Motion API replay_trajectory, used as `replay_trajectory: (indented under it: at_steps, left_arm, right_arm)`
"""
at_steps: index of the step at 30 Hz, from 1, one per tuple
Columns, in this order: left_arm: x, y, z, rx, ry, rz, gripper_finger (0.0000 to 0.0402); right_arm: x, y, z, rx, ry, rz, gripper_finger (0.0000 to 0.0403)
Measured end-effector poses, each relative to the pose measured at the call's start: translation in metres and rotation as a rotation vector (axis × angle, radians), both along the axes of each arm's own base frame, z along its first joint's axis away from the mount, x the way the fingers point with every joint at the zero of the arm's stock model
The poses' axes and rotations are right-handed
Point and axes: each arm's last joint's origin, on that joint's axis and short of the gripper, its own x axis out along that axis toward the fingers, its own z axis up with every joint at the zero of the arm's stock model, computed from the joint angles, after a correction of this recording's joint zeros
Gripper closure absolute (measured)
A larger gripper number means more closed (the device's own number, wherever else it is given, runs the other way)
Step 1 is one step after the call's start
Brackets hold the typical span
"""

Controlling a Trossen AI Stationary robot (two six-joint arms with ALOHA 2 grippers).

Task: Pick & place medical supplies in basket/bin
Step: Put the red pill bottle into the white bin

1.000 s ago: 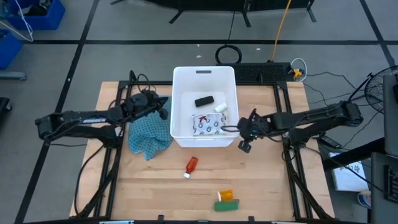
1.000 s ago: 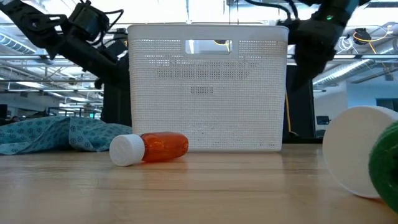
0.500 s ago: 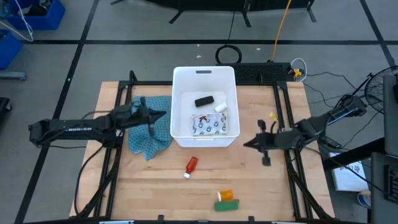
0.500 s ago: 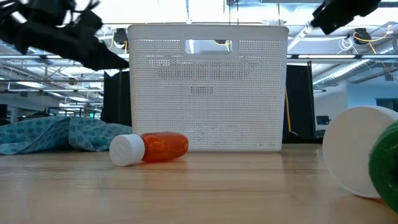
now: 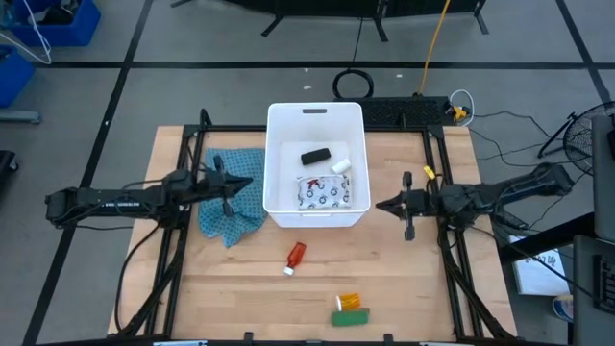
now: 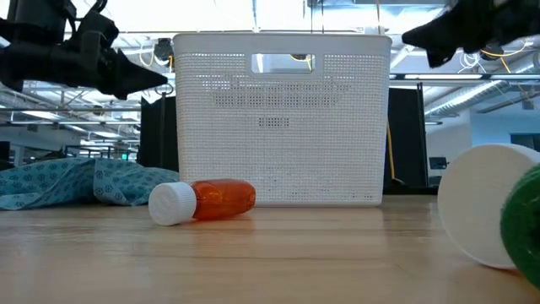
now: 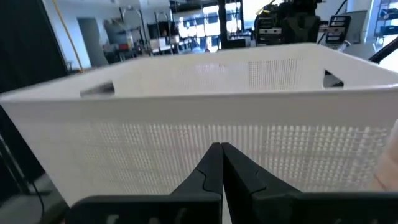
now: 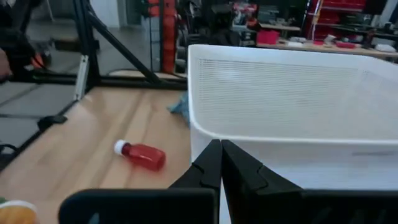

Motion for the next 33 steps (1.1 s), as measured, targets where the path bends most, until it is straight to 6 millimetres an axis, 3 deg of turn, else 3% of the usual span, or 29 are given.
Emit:
replay_trajectory:
  at_steps: [7, 15, 20, 26, 33]
  left_arm:
    - [0.0, -0.003, -0.008, -0.11, 0.055, -0.011, 0.0401]
    - [0.003, -0.028, 0.005, -0.005, -0.02, -0.017, 0.0401]
    - [0.005, -0.047, 0.02, -0.037, 0.007, 0.142, 0.0401]
    - [0.02, -0.087, 0.061, 0.005, 0.085, 0.29, 0.0401]
    - [0.06, -0.155, 0.1, 0.079, 0.143, 0.37, 0.0401]
  right_arm:
    - [0.0, -0.005, -0.039, -0.036, -0.023, -0.028, 0.0403]
    - [-0.004, -0.013, -0.034, -0.076, -0.066, 0.027, 0.0403]
    - [-0.007, -0.021, -0.03, -0.181, -0.1, -0.025, 0.0403]
    - [-0.009, -0.025, -0.027, -0.244, -0.113, -0.059, 0.0403]
    - [-0.009, -0.026, -0.025, -0.261, -0.133, -0.063, 0.0403]
